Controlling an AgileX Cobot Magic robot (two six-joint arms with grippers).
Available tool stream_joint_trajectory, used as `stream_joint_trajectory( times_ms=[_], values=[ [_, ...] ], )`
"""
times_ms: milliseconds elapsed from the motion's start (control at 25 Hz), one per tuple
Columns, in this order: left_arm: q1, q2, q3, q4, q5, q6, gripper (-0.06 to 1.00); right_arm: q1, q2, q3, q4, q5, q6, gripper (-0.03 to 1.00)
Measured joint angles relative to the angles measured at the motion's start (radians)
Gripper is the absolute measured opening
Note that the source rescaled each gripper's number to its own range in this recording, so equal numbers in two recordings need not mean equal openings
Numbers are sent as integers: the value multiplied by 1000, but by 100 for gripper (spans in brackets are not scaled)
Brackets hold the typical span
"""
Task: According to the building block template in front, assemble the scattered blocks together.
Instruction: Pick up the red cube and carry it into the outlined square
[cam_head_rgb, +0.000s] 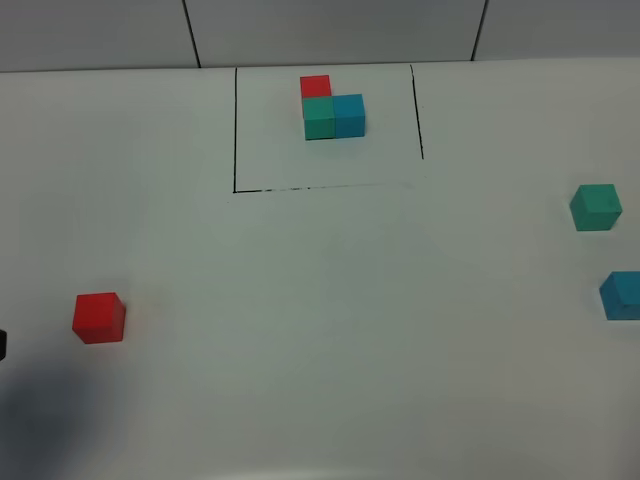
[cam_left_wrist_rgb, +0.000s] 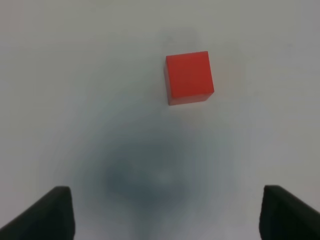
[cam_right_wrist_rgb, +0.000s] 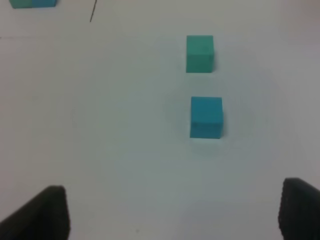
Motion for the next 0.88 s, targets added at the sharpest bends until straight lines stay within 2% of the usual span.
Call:
stream_joint_trajectory(
  times_ms=[360, 880],
  values=[
    [0, 249, -52, -19, -96, -1, 68, 0, 0, 0, 0, 0, 0, 81],
    [3, 581, -174, -73, -116, -16, 68, 0, 0, 0, 0, 0, 0, 81]
  ],
)
